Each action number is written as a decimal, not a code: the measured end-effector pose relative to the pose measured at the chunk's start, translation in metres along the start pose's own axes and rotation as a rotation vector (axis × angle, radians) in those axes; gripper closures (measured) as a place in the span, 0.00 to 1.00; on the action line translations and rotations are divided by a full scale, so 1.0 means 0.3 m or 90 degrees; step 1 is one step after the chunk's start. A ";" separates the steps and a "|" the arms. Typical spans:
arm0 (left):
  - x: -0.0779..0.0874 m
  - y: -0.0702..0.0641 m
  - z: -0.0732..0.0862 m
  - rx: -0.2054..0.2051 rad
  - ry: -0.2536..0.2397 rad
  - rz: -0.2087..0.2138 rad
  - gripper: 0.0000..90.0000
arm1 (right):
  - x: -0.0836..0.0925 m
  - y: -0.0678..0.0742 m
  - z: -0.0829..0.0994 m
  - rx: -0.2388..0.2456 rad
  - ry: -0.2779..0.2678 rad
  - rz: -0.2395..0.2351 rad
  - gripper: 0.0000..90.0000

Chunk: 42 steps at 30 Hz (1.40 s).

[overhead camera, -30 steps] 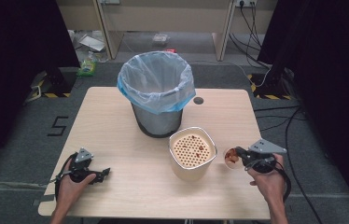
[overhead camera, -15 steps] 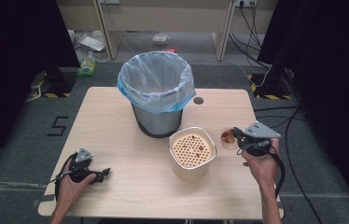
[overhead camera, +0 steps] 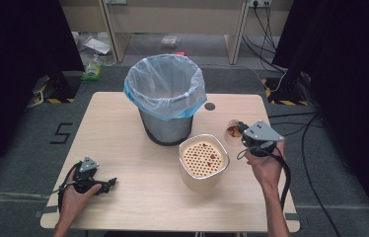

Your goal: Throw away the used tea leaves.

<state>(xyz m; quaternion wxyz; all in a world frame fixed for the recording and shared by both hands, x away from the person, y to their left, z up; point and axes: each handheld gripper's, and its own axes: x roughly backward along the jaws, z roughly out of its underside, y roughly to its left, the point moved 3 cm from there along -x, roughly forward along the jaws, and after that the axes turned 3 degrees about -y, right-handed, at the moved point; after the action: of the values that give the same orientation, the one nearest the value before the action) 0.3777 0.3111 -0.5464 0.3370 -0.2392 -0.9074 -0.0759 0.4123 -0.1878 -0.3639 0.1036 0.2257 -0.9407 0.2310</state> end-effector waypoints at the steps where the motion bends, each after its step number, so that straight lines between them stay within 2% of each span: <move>1: 0.000 0.000 0.000 0.000 0.000 0.000 0.00 | -0.004 0.008 -0.009 0.012 -0.008 0.002 0.98; 5: 0.000 -0.001 0.000 -0.001 -0.001 -0.001 0.00 | -0.024 0.045 -0.035 0.075 -0.038 0.019 0.98; 6: 0.000 -0.001 0.000 -0.001 -0.001 -0.001 0.00 | -0.030 0.062 -0.042 0.104 -0.043 0.029 0.98; 9: 0.000 -0.001 0.000 -0.001 -0.001 -0.001 0.00 | -0.038 0.102 -0.054 0.166 -0.055 0.053 0.98; 17: 0.000 -0.001 0.000 -0.001 -0.001 -0.001 0.00 | -0.031 0.181 -0.093 0.283 -0.102 0.097 0.98; 20: 0.000 -0.001 0.000 -0.001 -0.001 -0.001 0.00 | -0.028 0.213 -0.102 0.329 -0.116 0.104 0.98; 21: 0.000 -0.001 0.000 -0.003 -0.001 -0.002 0.00 | -0.039 0.214 -0.095 0.341 -0.106 0.115 0.98; 22: 0.001 -0.001 0.000 -0.004 -0.001 -0.003 0.00 | -0.055 0.215 -0.079 0.338 -0.097 0.116 0.98; 23: 0.001 -0.001 0.000 -0.004 -0.001 -0.003 0.00 | -0.056 0.226 -0.071 0.348 -0.104 0.118 0.98; 25: 0.000 0.000 0.000 0.000 -0.001 -0.001 0.00 | -0.051 0.253 -0.073 0.395 -0.116 0.124 0.98; 27: 0.000 0.000 0.000 -0.001 -0.001 -0.001 0.00 | -0.047 0.264 -0.079 0.429 -0.125 0.148 0.99; 29: 0.000 -0.001 0.000 -0.001 -0.001 -0.002 0.00 | -0.042 0.269 -0.083 0.439 -0.128 0.155 0.99; 30: 0.000 0.000 0.000 0.000 -0.001 -0.001 0.00 | -0.046 0.274 -0.080 0.454 -0.126 0.159 0.99; 31: 0.000 0.000 0.000 0.000 -0.001 -0.001 0.00 | -0.051 0.273 -0.070 0.444 -0.119 0.157 0.99; 33: 0.000 0.000 0.000 0.000 0.000 0.000 0.00 | -0.048 0.278 -0.066 0.461 -0.132 0.164 0.99; 34: 0.000 0.000 0.000 0.000 0.000 0.000 0.00 | -0.048 0.279 -0.064 0.460 -0.129 0.165 0.99; 36: 0.000 0.000 0.000 0.000 0.000 0.000 0.00 | -0.032 0.286 -0.075 0.482 -0.151 0.184 0.99; 37: 0.000 0.000 0.000 0.000 0.000 0.000 0.00 | -0.025 0.288 -0.083 0.473 -0.156 0.180 0.99; 38: 0.000 0.000 0.000 0.000 0.000 0.000 0.00 | -0.023 0.290 -0.088 0.484 -0.168 0.186 0.99; 39: 0.000 0.000 0.000 0.000 0.000 0.000 0.00 | -0.039 0.282 -0.078 0.487 -0.145 0.192 0.99; 40: 0.000 0.000 0.000 0.000 0.000 0.000 0.00 | -0.049 0.279 -0.068 0.468 -0.135 0.181 0.99; 41: 0.000 0.000 0.000 0.000 0.000 0.000 0.00 | -0.048 0.288 -0.071 0.489 -0.141 0.178 0.99; 42: 0.000 0.000 0.000 0.000 0.000 0.000 0.00 | -0.049 0.296 -0.071 0.495 -0.141 0.180 0.99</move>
<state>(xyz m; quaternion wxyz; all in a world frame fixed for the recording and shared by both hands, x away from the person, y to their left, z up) 0.3778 0.3111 -0.5465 0.3371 -0.2391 -0.9074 -0.0758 0.3851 -0.1017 -0.3840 -0.1234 0.1403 -0.8108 0.5547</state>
